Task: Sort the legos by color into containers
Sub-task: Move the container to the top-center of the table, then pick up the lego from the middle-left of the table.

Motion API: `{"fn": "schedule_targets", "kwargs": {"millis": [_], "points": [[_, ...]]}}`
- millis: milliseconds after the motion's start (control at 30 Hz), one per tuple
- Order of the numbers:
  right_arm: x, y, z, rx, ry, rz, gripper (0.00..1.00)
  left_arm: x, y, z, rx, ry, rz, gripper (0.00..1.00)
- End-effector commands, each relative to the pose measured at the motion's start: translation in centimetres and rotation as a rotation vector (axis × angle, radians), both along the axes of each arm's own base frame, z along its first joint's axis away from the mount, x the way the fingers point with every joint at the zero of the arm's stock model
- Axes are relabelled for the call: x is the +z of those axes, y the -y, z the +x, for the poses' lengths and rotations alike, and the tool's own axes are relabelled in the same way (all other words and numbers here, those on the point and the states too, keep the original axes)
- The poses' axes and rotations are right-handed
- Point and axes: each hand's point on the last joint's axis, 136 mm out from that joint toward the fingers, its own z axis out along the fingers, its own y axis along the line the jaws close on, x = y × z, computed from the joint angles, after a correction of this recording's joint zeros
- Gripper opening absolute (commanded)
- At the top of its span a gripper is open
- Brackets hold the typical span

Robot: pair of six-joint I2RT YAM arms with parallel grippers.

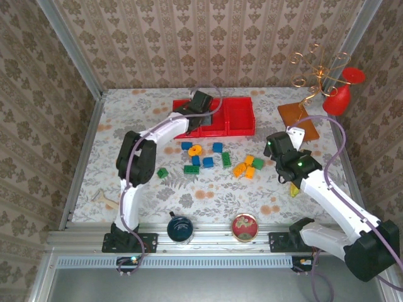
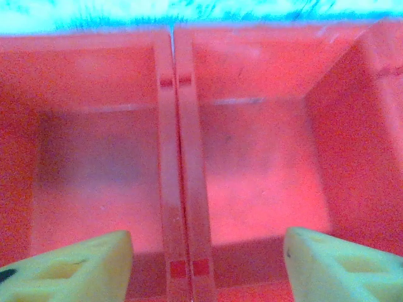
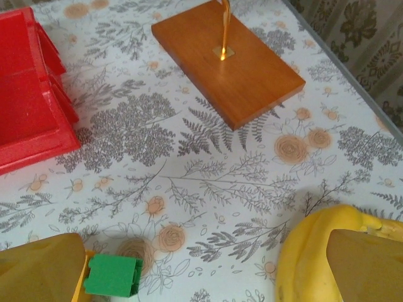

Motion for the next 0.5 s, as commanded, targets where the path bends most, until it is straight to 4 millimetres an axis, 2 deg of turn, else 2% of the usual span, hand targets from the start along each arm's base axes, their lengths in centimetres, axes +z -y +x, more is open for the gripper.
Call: {"fn": "schedule_targets", "kwargs": {"millis": [0, 100, 200, 367, 467], "points": [[-0.8, -1.0, -0.3, 0.0, -0.063, 0.06, 1.0, 6.4, -0.2, -1.6, -0.055, 0.108, -0.044, 0.73], [-1.2, -2.0, 0.3, 0.016, -0.088, 0.094, 1.0, 8.2, -1.1, -3.5, -0.083, 0.149, -0.076, 0.77], [-2.0, -2.8, 0.9, 0.031, -0.112, 0.12, 1.0, 9.0, -3.0, -5.7, -0.075, 0.175, -0.078, 0.79], [-3.4, -4.0, 1.6, 0.045, -0.148, 0.157, 1.0, 7.6, -7.7, -10.0, -0.013, 0.166, -0.024, 0.89], [-3.6, -4.2, 1.9, 0.048, -0.143, 0.167, 1.0, 5.4, -11.3, -13.0, 0.054, 0.118, 0.014, 1.0]]}}
